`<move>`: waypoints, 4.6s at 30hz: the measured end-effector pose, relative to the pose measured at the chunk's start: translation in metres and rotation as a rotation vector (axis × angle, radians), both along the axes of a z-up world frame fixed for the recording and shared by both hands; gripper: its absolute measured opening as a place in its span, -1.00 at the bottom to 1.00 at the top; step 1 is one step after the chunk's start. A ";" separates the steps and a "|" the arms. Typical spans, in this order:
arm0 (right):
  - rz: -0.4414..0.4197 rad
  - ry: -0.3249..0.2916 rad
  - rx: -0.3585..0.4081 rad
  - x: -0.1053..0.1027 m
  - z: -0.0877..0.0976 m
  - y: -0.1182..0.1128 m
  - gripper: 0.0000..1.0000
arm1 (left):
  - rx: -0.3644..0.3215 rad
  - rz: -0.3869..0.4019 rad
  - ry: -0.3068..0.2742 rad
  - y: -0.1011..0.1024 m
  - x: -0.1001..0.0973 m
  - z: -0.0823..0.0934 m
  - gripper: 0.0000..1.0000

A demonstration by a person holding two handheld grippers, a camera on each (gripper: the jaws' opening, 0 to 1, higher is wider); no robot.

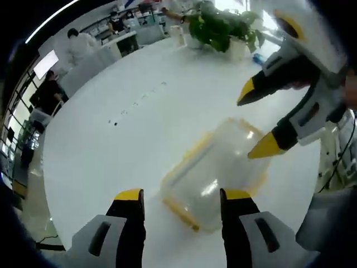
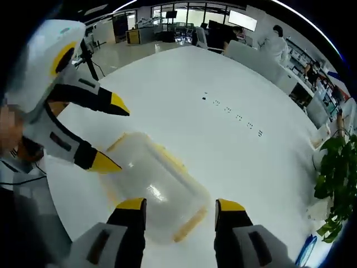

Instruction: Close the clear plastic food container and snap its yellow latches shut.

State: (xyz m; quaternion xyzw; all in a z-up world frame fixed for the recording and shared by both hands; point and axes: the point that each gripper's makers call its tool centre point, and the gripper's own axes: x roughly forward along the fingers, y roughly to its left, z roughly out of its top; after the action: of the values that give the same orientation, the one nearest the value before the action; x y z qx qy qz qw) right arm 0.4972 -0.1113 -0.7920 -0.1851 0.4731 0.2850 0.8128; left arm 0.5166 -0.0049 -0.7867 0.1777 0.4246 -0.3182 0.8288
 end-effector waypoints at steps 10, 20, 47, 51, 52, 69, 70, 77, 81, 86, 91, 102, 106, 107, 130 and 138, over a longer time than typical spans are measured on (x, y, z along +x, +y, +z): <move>-0.157 -0.065 0.221 -0.005 -0.001 -0.005 -0.03 | -0.209 0.163 0.023 0.006 -0.007 -0.004 0.07; -0.283 -0.082 0.403 -0.014 0.000 0.004 -0.02 | -0.355 0.348 0.051 0.013 -0.015 -0.011 0.10; -0.412 0.017 0.478 -0.017 -0.032 -0.003 -0.16 | -0.462 0.399 0.167 0.002 -0.028 -0.035 -0.12; -0.426 0.026 0.496 -0.010 -0.027 -0.005 -0.18 | -0.455 0.411 0.181 -0.002 -0.030 -0.044 -0.17; -0.426 0.026 0.494 -0.010 -0.025 -0.006 -0.17 | -0.457 0.414 0.183 -0.002 -0.031 -0.043 -0.17; -0.426 -0.018 0.507 -0.011 -0.033 0.019 -0.16 | -0.459 0.412 0.173 0.014 -0.022 -0.042 -0.16; -0.425 -0.016 0.507 -0.011 -0.033 0.023 -0.16 | -0.459 0.413 0.173 0.017 -0.021 -0.041 -0.16; -0.424 -0.033 0.516 -0.003 -0.034 0.043 -0.16 | -0.454 0.412 0.176 0.037 -0.012 -0.041 -0.15; -0.417 -0.032 0.518 0.005 -0.034 0.059 -0.16 | -0.455 0.418 0.178 0.054 -0.006 -0.040 -0.15; -0.423 -0.034 0.523 0.015 -0.034 0.077 -0.16 | -0.462 0.412 0.173 0.072 0.006 -0.040 -0.15; -0.424 -0.039 0.528 0.029 -0.034 0.092 -0.16 | -0.464 0.420 0.169 0.090 0.019 -0.040 -0.15; -0.422 -0.049 0.533 0.043 -0.034 0.115 -0.15 | -0.473 0.441 0.155 0.111 0.030 -0.039 -0.14; -0.424 -0.053 0.538 0.046 -0.034 0.117 -0.14 | -0.480 0.454 0.151 0.115 0.031 -0.039 -0.14; -0.423 -0.055 0.540 0.047 -0.034 0.118 -0.14 | -0.482 0.458 0.149 0.116 0.031 -0.039 -0.14; -0.487 -0.201 0.590 0.061 -0.027 0.106 0.92 | -0.506 0.452 -0.060 0.144 0.058 -0.025 0.99; -0.448 -0.213 0.580 0.059 -0.026 0.110 1.00 | -0.491 0.459 -0.071 0.150 0.055 -0.028 0.99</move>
State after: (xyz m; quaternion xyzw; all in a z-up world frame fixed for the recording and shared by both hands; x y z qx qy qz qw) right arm 0.5557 -0.0014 -0.8184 0.1323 0.3145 0.2014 0.9181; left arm 0.5718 0.1446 -0.8147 -0.1166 0.3353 -0.2096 0.9111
